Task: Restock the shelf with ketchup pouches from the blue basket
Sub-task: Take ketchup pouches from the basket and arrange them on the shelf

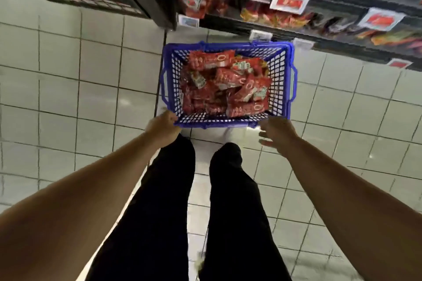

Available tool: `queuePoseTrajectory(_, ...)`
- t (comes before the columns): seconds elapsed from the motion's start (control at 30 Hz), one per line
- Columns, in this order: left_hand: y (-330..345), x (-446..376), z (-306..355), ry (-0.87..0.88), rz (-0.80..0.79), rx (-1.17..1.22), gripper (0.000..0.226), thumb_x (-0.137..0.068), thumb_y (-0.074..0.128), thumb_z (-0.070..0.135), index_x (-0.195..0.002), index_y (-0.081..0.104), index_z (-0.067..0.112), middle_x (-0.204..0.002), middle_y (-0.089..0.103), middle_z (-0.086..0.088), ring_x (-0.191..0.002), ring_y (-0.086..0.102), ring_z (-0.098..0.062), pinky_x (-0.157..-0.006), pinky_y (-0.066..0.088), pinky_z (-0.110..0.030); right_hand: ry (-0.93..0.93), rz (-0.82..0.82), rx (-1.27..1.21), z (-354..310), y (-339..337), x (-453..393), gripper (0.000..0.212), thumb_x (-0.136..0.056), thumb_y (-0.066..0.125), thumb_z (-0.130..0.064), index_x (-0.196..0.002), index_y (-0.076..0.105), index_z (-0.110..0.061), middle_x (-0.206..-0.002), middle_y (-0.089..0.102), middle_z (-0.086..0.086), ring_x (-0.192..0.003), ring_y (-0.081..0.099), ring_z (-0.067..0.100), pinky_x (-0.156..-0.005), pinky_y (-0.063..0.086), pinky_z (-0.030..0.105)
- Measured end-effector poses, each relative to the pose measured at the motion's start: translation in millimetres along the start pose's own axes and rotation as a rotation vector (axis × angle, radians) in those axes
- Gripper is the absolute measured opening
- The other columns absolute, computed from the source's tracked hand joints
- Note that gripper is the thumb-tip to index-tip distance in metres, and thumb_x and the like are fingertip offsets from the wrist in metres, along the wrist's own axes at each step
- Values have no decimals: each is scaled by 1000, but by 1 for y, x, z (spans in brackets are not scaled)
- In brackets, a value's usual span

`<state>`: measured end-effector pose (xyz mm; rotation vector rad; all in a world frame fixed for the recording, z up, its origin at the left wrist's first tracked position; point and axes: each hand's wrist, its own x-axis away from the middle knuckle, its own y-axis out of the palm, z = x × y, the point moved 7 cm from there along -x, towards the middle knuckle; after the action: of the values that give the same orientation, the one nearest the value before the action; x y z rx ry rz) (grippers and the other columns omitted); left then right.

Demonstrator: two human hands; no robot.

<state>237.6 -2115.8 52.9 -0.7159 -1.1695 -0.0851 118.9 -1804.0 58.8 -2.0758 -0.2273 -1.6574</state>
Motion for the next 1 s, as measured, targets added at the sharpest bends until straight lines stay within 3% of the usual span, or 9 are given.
queuePoseTrajectory(0.13, 47, -78, -8, 16, -17, 21, 46, -87, 66, 22, -132, 56, 18, -128, 63, -16, -115, 60, -38, -86, 46, -34, 53, 96, -98, -1, 27, -90, 15, -90, 69, -23, -96, 67, -10, -63, 60, 4, -47, 55, 12, -60, 56, 27)
queuePoseTrajectory(0.23, 79, -127, 7, 120, -29, 30, 54, -84, 66, 29, -135, 53, 19, -126, 63, -8, -114, 60, -32, -84, 44, -32, 70, 22, -129, -10, 54, -142, 29, -87, 68, -30, -112, 66, -16, -107, 71, 5, -87, 70, 14, -70, 56, 28)
queuePoseTrajectory(0.37, 121, -177, 32, 243, -69, 77, 73, -77, 73, 44, -143, 44, 31, -111, 57, 6, -101, 56, -15, -73, 39, -19, 166, -74, 33, -14, 92, -193, 39, -87, 66, -48, -113, 70, -19, -102, 78, 1, -92, 75, 21, -85, 55, 38)
queuePoseTrajectory(0.43, 143, -200, 40, 296, -65, 43, 80, -78, 75, 40, -148, 39, 28, -131, 56, 0, -119, 55, -21, -89, 43, -22, 146, -112, 58, -15, 109, -220, 41, -99, 55, -37, -127, 65, -9, -110, 72, 8, -99, 70, 30, -91, 53, 44)
queuePoseTrajectory(0.53, 169, -225, 49, 318, -64, -156, 83, -82, 75, 38, -152, 33, 22, -155, 37, -9, -137, 43, -33, -111, 42, -45, 140, -114, 61, -18, 119, -243, 27, -98, 55, -14, -120, 65, -3, -101, 64, 15, -87, 62, 33, -93, 51, 49)
queuePoseTrajectory(0.67, 188, -243, 58, 351, -39, -365, 77, -80, 81, 22, -146, 44, 14, -152, 35, -11, -130, 50, -35, -105, 48, -47, 151, -119, 157, -7, 117, -262, 18, -92, 68, -17, -107, 64, -9, -98, 67, 13, -92, 63, 29, -94, 52, 45)
queuePoseTrajectory(0.77, 185, -249, 66, 338, -7, -383, 66, -77, 79, 4, -138, 54, 11, -146, 38, -16, -128, 51, -36, -106, 49, -46, 275, -72, 126, 10, 102, -259, 23, -92, 70, -36, -95, 61, -15, -85, 69, 1, -72, 66, 19, -63, 55, 32)
queuePoseTrajectory(0.83, 182, -253, 69, 314, -14, -401, 58, -79, 80, 12, -133, 59, 10, -143, 43, -16, -127, 51, -36, -106, 48, -43, 298, -58, 73, 14, 93, -256, 17, -93, 69, -31, -91, 60, -16, -72, 71, -1, -60, 65, 14, -57, 55, 27)
queuePoseTrajectory(1.0, 171, -250, 72, 245, -91, -397, 51, -81, 78, 26, -126, 62, 7, -129, 57, -14, -114, 59, -32, -91, 53, -37, 334, -101, -162, 15, 70, -236, 13, -94, 65, -24, -96, 66, -11, -65, 74, 3, -54, 69, 16, -77, 60, 28)
